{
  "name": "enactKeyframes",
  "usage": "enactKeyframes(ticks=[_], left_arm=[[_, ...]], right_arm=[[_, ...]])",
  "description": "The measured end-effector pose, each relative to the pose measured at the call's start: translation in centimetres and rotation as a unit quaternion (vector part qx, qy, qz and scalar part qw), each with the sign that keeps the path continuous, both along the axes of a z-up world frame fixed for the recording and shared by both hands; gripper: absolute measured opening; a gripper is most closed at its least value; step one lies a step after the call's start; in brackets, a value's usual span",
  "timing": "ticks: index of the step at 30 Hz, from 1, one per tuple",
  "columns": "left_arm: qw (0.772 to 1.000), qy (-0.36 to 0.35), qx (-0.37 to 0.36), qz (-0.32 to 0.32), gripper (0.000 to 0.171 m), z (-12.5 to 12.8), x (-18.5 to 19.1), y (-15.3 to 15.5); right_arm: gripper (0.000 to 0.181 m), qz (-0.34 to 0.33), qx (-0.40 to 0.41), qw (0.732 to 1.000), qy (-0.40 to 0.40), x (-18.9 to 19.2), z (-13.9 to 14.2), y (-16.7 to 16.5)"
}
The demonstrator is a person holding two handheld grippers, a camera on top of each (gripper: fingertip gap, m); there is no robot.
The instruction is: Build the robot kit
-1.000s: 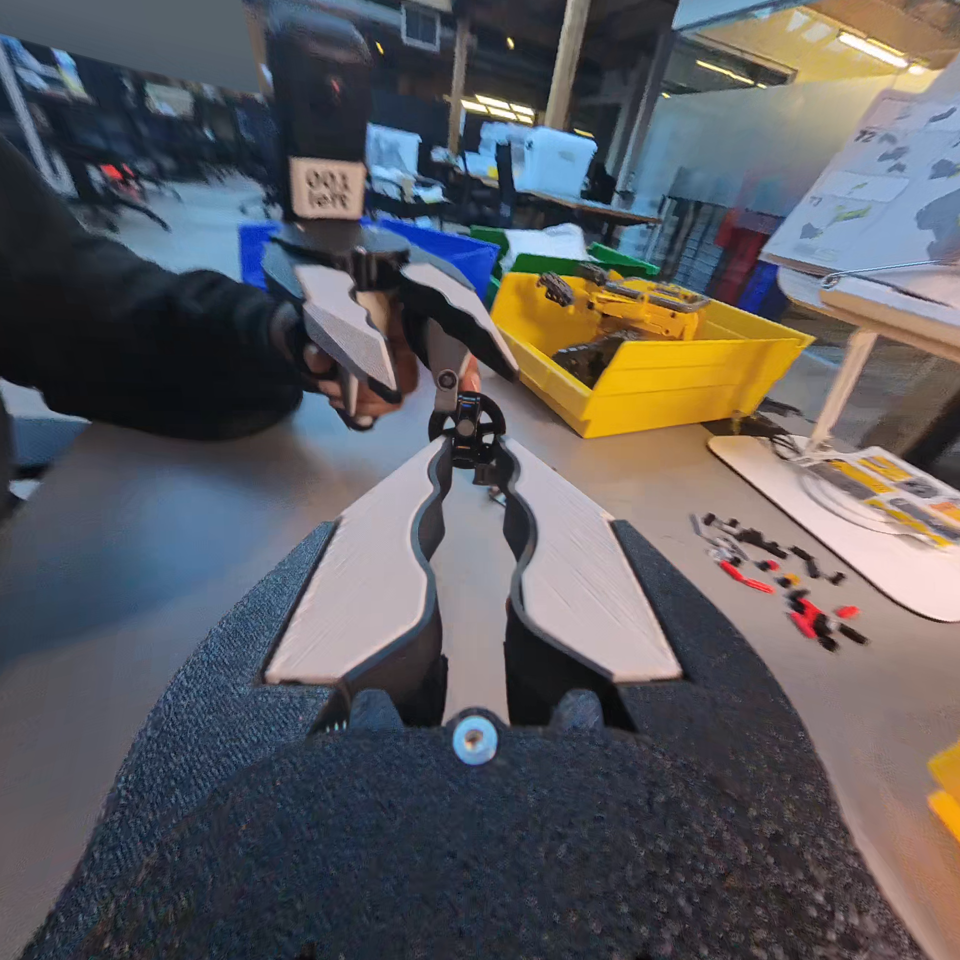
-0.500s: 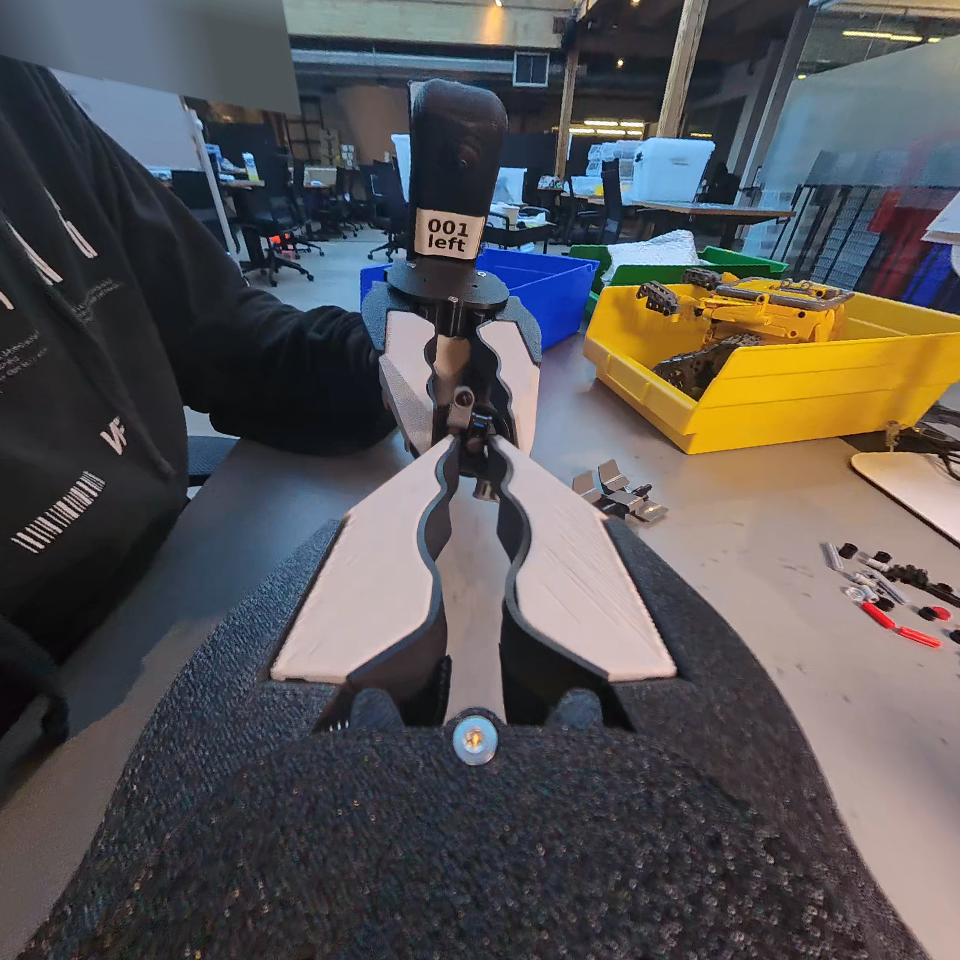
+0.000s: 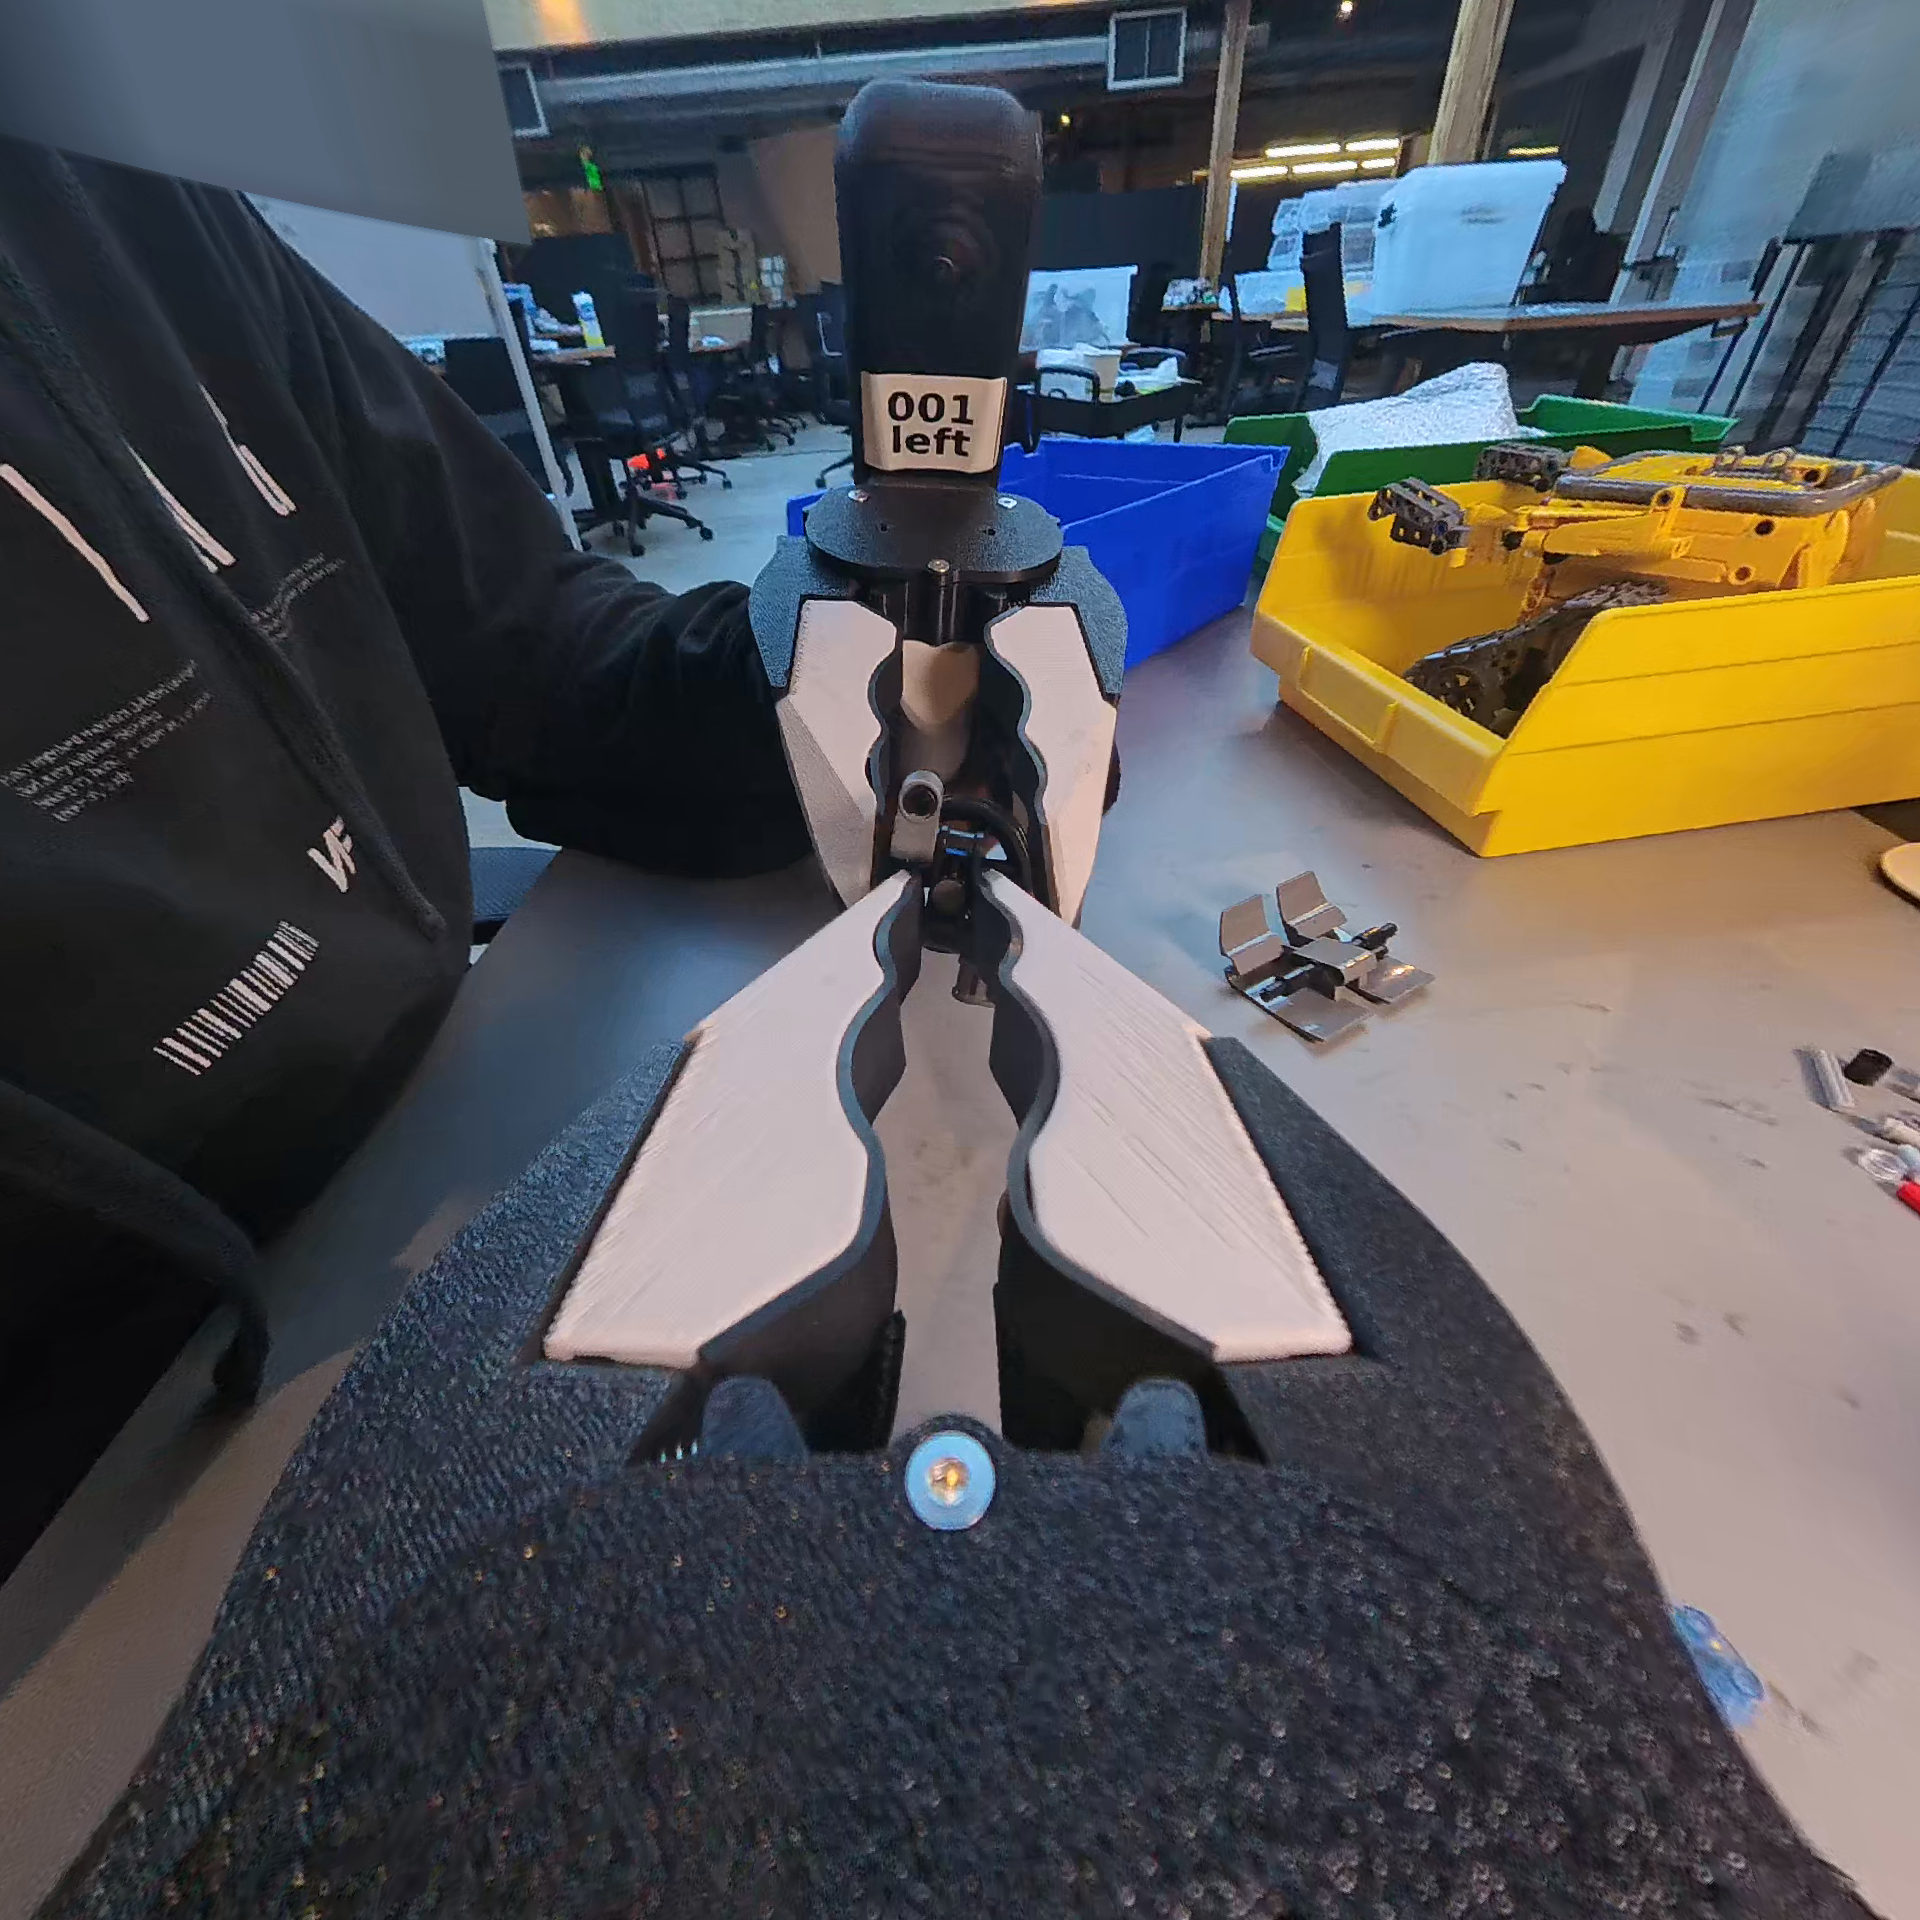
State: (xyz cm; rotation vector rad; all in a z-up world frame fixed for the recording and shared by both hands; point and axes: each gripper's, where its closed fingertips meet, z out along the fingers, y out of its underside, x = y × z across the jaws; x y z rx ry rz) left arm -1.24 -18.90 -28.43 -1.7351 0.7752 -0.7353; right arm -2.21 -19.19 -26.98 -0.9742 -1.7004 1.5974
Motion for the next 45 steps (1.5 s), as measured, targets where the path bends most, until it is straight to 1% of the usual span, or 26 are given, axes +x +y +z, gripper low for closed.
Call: enactKeyframes(ticks=[4, 9, 19, 29, 45], left_arm=[[1.000, -0.019, 0.005, -0.013, 0.033, 0.5, 0.4, -0.4], [0.999, -0.027, 0.012, -0.021, 0.033, 0.9, 0.6, -0.6], [0.999, -0.030, 0.025, -0.018, 0.033, 1.8, 0.4, -0.7], [0.999, -0.027, 0.021, -0.014, 0.033, 1.9, 0.1, -0.5], [0.999, 0.002, 0.025, -0.026, 0.032, 1.2, 0.3, -0.5]], right_arm=[[0.009, 0.015, -0.016, 1.000, 0.006, 0.3, 0.4, -0.3], [0.009, 0.023, -0.027, 0.999, 0.012, 0.4, 0.7, -0.5], [0.007, 0.027, -0.033, 0.999, 0.025, 0.4, 1.2, -0.5], [0.007, 0.032, -0.040, 0.998, 0.022, 0.2, 1.1, -0.3], [0.007, 0.038, -0.013, 0.999, 0.000, 0.7, 0.3, -0.2]])
